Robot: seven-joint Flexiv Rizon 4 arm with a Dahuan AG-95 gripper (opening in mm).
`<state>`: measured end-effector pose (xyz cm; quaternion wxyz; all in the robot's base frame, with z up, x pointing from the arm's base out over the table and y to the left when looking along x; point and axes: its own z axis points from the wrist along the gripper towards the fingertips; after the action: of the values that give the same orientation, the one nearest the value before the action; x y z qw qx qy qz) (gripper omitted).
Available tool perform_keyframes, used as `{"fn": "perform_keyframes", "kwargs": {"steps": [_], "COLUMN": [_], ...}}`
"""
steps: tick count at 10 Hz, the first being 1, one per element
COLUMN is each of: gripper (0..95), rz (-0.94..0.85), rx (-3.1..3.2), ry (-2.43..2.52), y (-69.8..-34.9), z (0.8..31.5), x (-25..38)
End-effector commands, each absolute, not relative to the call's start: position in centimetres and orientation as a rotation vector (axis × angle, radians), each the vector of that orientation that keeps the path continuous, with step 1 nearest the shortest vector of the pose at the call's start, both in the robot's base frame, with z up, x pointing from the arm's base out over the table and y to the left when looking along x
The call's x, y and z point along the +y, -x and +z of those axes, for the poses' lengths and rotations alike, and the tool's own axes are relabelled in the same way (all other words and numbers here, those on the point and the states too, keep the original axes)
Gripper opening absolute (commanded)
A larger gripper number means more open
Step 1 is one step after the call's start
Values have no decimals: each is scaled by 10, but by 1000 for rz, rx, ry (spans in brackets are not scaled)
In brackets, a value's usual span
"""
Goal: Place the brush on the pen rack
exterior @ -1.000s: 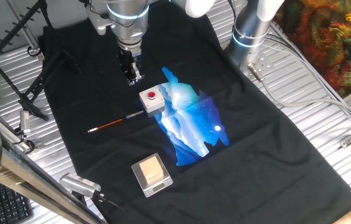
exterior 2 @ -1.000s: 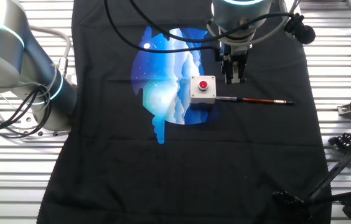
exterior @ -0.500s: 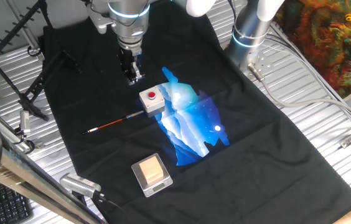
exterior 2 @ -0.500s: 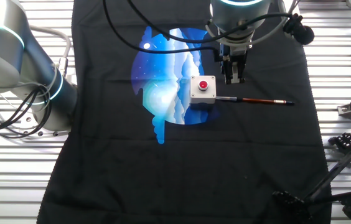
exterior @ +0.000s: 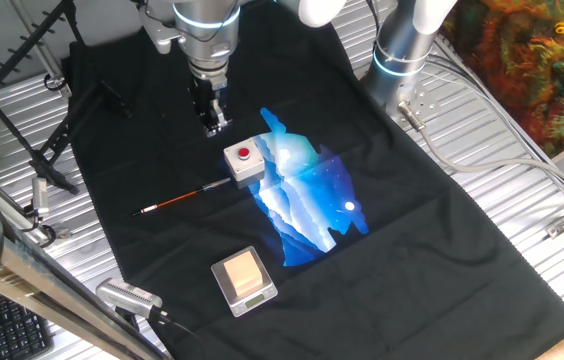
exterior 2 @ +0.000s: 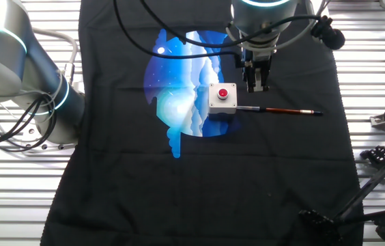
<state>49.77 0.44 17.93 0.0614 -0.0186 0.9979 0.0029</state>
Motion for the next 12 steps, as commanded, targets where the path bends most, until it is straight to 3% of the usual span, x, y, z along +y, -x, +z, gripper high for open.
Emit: {"fn": "perform_keyframes", "kwargs": {"steps": [1, 7, 12], "gripper": [0, 0, 0], "rz": [10, 21, 28], "rx": [3021, 3056, 3076], "ry": [56, 33, 42], "y": [-498, -517, -537], "z": [179, 184, 166], "x": [4, 6, 1]}}
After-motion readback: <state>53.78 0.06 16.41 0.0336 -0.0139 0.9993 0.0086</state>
